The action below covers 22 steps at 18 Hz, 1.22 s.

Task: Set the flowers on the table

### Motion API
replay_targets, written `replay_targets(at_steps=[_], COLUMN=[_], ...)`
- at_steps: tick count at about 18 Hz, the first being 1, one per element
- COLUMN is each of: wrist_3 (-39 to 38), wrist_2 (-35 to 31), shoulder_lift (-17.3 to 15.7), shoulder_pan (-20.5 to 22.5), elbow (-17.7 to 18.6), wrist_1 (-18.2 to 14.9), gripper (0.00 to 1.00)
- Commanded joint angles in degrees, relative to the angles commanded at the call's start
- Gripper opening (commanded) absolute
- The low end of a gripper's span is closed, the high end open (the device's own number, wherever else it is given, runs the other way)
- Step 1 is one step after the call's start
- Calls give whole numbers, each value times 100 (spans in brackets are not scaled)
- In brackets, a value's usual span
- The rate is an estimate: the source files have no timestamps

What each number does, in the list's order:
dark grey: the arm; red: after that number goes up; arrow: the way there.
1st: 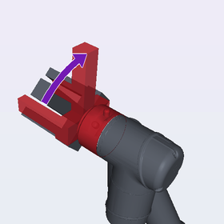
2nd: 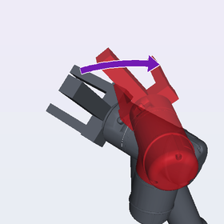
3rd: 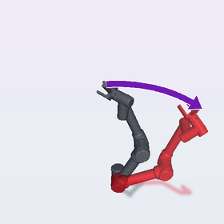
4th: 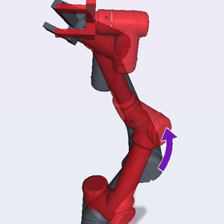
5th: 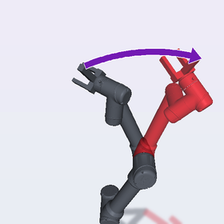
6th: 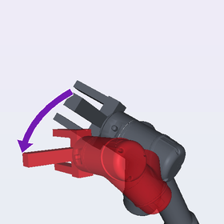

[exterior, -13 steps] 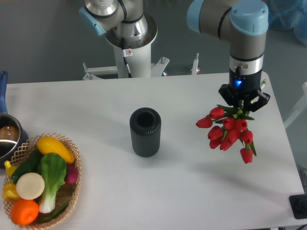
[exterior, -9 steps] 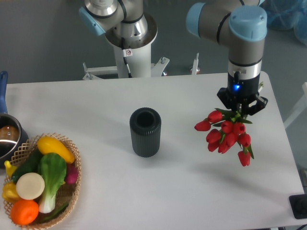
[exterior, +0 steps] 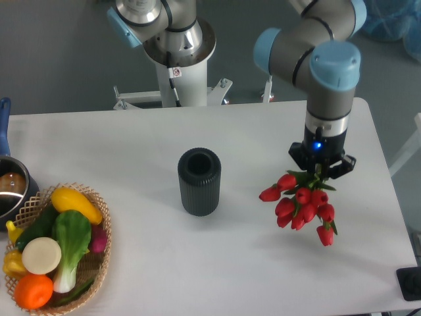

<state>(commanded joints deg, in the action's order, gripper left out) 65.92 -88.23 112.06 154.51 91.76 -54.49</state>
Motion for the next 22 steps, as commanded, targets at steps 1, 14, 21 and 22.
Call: replay_targets(at_steps=[1,14,21,22], wrist_3=[26,-17,-35,-35], wrist_2=[-79,-106,-115,-115], shoulder_lift=[18,431,142,98], shoulder_pan=[-44,-229,-194,-176], elbow=[26,-17,70,70], wrist_1=[-61,-387,-334,-326], gripper=[11,59,100,100])
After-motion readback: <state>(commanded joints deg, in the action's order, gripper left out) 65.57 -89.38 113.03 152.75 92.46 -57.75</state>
